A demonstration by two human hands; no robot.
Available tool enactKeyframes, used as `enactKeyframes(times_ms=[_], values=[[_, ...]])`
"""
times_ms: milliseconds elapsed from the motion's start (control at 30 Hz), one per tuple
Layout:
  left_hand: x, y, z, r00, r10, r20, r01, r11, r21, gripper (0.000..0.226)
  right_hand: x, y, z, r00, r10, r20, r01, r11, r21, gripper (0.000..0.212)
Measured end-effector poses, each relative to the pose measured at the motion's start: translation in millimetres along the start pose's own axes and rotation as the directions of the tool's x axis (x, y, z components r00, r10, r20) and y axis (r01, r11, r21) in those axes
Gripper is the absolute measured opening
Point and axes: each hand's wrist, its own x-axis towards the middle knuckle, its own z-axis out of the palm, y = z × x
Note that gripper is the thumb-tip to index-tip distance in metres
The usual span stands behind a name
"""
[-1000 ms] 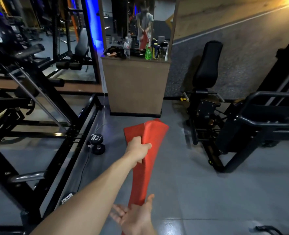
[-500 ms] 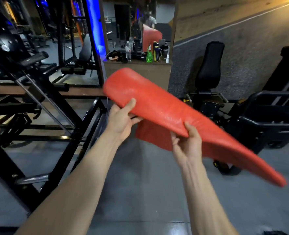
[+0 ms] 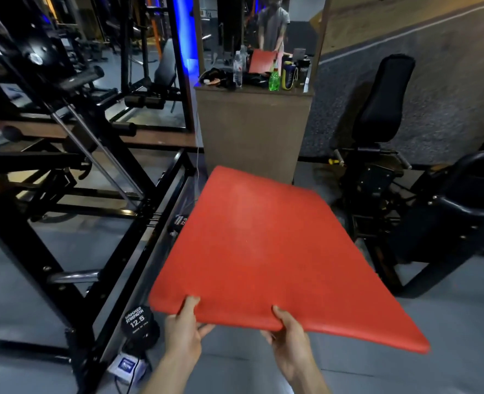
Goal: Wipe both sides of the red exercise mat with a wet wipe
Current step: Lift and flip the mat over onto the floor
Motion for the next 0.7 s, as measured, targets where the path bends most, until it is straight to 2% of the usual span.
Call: enactKeyframes(times_ms=[133, 267, 400, 467, 533, 600, 667, 700], values=[[0, -21, -5, 1.000, -0.027, -0.012, 0.027, 1.000, -0.016, 0.018, 3, 2, -20, 0.999, 0.032, -0.006, -0.032, 0.999, -0.004, 0.023], [-7, -24, 12, 0.990, -0.086, 0.114, 0.088, 0.996, -0.010, 0.026, 19, -28, -27, 0.998, 0.060, -0.028, -0.062, 0.996, -0.070, 0.008], [-5, -41, 28, 0.989, -0.119, 0.090, 0.115, 0.992, 0.045, 0.023, 29, -48, -45, 0.990, 0.131, -0.059, -0.137, 0.986, -0.100, 0.008], [-3, -52, 33, 0.984, -0.142, 0.105, 0.135, 0.988, 0.075, 0.030, 27, -50, -61, 0.978, 0.202, -0.041, -0.205, 0.974, -0.093, 0.018], [-2, -65, 35, 0.980, -0.170, 0.105, 0.158, 0.981, 0.108, 0.035, 28, -48, -88, 0.962, 0.267, -0.057, -0.267, 0.964, -0.006, 0.033], [-3, -74, 33, 0.978, -0.193, 0.077, 0.182, 0.975, 0.128, 0.031, 32, -45, -120, 0.950, 0.283, -0.133, -0.258, 0.950, 0.179, 0.047], [1, -81, 31, 0.976, -0.215, 0.031, 0.209, 0.968, 0.138, 0.026, 42, -42, -147, 0.934, 0.295, -0.203, -0.228, 0.926, 0.300, 0.051], [4, -83, 32, 0.973, -0.229, 0.019, 0.224, 0.964, 0.143, 0.025, 47, -40, -157, 0.931, 0.292, -0.218, -0.219, 0.927, 0.304, 0.052]])
